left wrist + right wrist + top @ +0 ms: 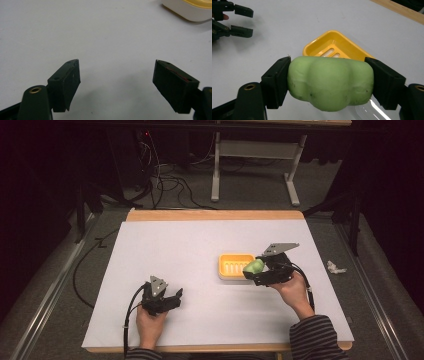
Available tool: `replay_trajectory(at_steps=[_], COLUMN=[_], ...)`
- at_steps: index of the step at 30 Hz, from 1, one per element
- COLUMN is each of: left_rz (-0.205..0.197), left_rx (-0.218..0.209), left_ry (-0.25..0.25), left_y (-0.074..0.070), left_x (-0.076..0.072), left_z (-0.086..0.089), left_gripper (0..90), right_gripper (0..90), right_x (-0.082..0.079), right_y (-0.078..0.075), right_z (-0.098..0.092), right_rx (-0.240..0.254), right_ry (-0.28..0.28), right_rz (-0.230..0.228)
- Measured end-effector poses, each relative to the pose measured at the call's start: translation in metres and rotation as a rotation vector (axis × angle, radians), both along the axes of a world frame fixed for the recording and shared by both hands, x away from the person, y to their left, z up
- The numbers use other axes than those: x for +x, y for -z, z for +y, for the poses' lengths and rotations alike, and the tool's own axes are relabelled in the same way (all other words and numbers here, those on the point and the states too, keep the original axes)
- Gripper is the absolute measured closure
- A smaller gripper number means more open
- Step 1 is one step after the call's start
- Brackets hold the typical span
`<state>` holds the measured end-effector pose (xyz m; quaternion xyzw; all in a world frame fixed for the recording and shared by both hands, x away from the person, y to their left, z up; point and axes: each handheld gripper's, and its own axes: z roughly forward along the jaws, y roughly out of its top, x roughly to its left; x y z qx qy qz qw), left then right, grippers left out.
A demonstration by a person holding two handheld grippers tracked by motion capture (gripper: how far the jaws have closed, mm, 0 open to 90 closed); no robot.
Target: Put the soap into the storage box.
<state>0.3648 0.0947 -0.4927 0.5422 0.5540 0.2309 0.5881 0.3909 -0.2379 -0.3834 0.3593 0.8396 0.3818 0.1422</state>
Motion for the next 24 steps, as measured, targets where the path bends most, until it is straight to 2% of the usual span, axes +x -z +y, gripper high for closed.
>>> replay_trajectory(at_steps=[4, 15, 24], left_rz=[0.000, -0.003, -0.008], left_rx=[0.000, 0.001, -0.004], left_ry=[0.000, 0.004, 0.004], left_y=[0.000, 0.000, 0.000], left_x=[0.000, -0.001, -0.001], left_z=[0.000, 0.001, 0.001], left_gripper=[22.6, 22.5, 22.5], right_gripper=[25.5, 25.5, 25.5], right_x=[0.006, 0.032, 0.047], right_y=[0.002, 0.018, 0.025], right_z=[0.001, 0.010, 0.020], right_rx=[0.006, -0.003, -0.013], right_ry=[0.006, 0.059, 0.076], right_rz=[0.008, 0.065, 0.072])
